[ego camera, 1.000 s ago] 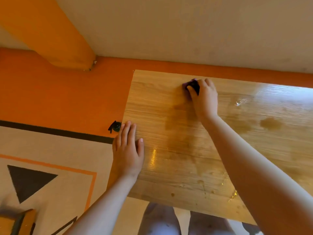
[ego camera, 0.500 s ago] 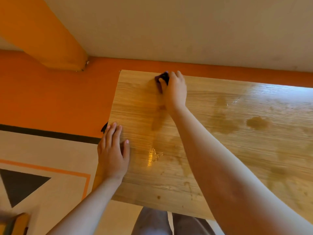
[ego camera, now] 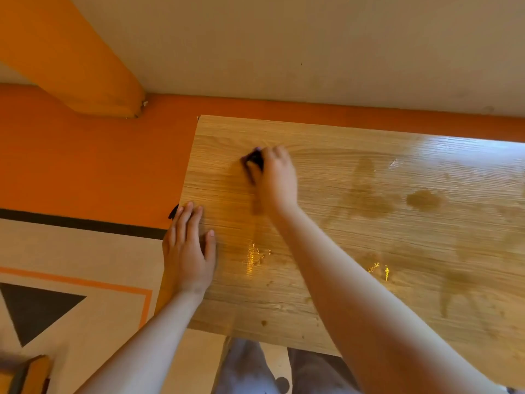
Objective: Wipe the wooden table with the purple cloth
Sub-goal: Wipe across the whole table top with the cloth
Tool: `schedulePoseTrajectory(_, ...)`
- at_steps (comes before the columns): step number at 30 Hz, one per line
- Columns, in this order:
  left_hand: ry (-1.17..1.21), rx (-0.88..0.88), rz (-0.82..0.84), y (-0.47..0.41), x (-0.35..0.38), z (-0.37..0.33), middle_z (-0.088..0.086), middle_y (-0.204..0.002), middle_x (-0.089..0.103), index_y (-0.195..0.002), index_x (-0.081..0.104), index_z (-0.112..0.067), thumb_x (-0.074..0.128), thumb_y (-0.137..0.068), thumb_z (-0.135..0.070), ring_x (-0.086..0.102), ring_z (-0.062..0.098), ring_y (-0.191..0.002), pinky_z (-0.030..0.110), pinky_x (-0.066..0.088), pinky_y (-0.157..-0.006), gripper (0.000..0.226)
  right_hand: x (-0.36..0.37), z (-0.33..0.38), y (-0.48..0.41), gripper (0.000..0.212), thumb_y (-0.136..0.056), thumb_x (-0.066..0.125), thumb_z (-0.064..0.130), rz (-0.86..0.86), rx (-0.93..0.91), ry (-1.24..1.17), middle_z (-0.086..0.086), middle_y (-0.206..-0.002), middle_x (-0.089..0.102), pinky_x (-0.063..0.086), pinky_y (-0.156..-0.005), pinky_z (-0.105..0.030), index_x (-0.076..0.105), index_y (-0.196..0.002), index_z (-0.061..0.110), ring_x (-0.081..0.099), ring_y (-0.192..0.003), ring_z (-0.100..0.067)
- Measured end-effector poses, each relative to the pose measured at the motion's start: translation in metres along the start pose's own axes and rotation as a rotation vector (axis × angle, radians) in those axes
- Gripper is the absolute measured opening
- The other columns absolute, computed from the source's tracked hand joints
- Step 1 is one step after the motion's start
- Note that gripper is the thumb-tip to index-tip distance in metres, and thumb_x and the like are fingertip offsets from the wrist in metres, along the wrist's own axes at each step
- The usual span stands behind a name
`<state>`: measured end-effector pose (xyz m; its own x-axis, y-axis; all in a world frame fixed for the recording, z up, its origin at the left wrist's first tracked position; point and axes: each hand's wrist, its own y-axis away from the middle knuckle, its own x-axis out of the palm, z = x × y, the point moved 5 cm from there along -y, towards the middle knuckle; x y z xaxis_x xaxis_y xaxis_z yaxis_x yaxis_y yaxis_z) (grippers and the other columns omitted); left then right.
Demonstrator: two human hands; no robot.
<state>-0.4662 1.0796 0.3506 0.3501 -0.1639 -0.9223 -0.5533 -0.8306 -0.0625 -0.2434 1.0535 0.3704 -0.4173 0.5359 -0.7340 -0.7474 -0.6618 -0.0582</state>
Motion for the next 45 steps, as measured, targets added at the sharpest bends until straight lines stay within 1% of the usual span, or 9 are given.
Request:
schedulePoseTrajectory(3,-0.002,0.012,-0.003,-0.001,0.0,0.0,0.001,-0.153,0.035,-0.141,0.045,-0.015,0.038,-0.096,-0.035,0.025,0.019,-0.144,0.038,0.024,-0.113,0.049,-0.005,0.002,0.01,0.026,-0.089,0.059,0.019,0.003,-0.086,0.042,-0.014,-0.107,0.057,0.04,-0.071,-0.033,0.059,-0.107,0.0,0.052,-0.103,-0.029)
schedulePoseTrajectory(9,0.023,0.021,-0.011,-0.002,0.002,0.002,0.003,-0.153,0.037,-0.139,0.046,-0.014,0.042,-0.096,-0.032,0.025,0.021,-0.144,0.041,0.026,-0.113,0.047,-0.089,-0.094,-0.007,0.027,-0.093,0.054,0.026,-0.273,0.242,0.103,-0.011,-0.11,0.055,0.032,-0.074,-0.023,0.059,-0.108,0.004,0.052,-0.101,-0.027)
schedulePoseTrajectory(12,0.021,0.021,0.001,-0.002,0.002,0.003,0.003,-0.153,0.036,-0.14,0.045,-0.015,0.041,-0.096,-0.033,0.024,0.021,-0.144,0.043,0.027,-0.113,0.048,-0.083,-0.086,0.003,0.024,-0.091,0.056,0.022,-0.321,0.306,0.093,-0.01,-0.109,0.057,0.028,-0.075,-0.02,0.061,-0.106,0.004,0.052,-0.1,-0.026)
schedulePoseTrajectory(15,0.03,0.022,0.011,-0.002,0.001,0.003,0.002,-0.154,0.035,-0.141,0.043,-0.016,0.04,-0.097,-0.034,0.023,0.02,-0.145,0.044,0.028,-0.113,0.048,-0.027,-0.027,0.025,0.025,-0.087,0.061,0.021,-0.145,0.125,0.048,-0.012,-0.106,0.057,0.026,-0.07,-0.02,0.062,-0.107,0.005,0.053,-0.097,-0.027)
schedulePoseTrajectory(19,0.018,0.016,0.006,-0.001,0.0,0.002,0.001,-0.154,0.035,-0.142,0.042,-0.016,0.039,-0.097,-0.035,0.022,0.02,-0.145,0.045,0.026,-0.114,0.049,0.009,0.022,0.054,0.023,-0.083,0.065,0.018,-0.003,-0.1,0.065,-0.015,-0.098,0.059,0.043,-0.066,-0.033,0.062,-0.097,0.0,0.055,-0.093,-0.031)
schedulePoseTrajectory(27,0.025,0.037,-0.011,-0.001,0.002,0.003,0.004,-0.152,0.037,-0.14,0.045,-0.014,0.04,-0.097,-0.034,0.024,0.021,-0.144,0.041,0.023,-0.115,0.048,-0.073,-0.072,0.031,0.025,-0.091,0.058,0.023,-0.267,0.252,0.115,-0.011,-0.106,0.057,0.035,-0.076,-0.026,0.061,-0.106,0.004,0.052,-0.1,-0.028)
schedulePoseTrajectory(35,0.001,0.019,0.011,-0.002,0.003,0.004,0.001,-0.154,0.034,-0.142,0.042,-0.016,0.037,-0.097,-0.035,0.022,0.019,-0.145,0.043,0.023,-0.116,0.049,0.004,0.022,0.091,0.021,-0.08,0.065,0.018,-0.055,-0.11,0.097,-0.013,-0.089,0.058,0.046,-0.063,-0.034,0.062,-0.091,0.0,0.056,-0.085,-0.029)
schedulePoseTrajectory(41,0.028,0.024,-0.003,-0.002,0.003,0.003,0.004,-0.153,0.036,-0.14,0.045,-0.013,0.037,-0.097,-0.035,0.024,0.022,-0.144,0.045,0.024,-0.115,0.048,-0.083,-0.075,0.068,0.025,-0.091,0.058,0.025,-0.269,0.234,0.139,-0.011,-0.101,0.056,0.035,-0.075,-0.025,0.06,-0.1,0.003,0.052,-0.098,-0.028)
schedulePoseTrajectory(45,0.019,0.022,0.0,-0.002,0.003,0.003,0.004,-0.153,0.036,-0.14,0.045,-0.014,0.036,-0.098,-0.035,0.025,0.022,-0.144,0.047,0.026,-0.114,0.048,-0.061,-0.058,0.085,0.022,-0.086,0.063,0.022,-0.224,0.241,0.136,-0.013,-0.099,0.057,0.036,-0.075,-0.028,0.062,-0.099,0.003,0.053,-0.095,-0.031)
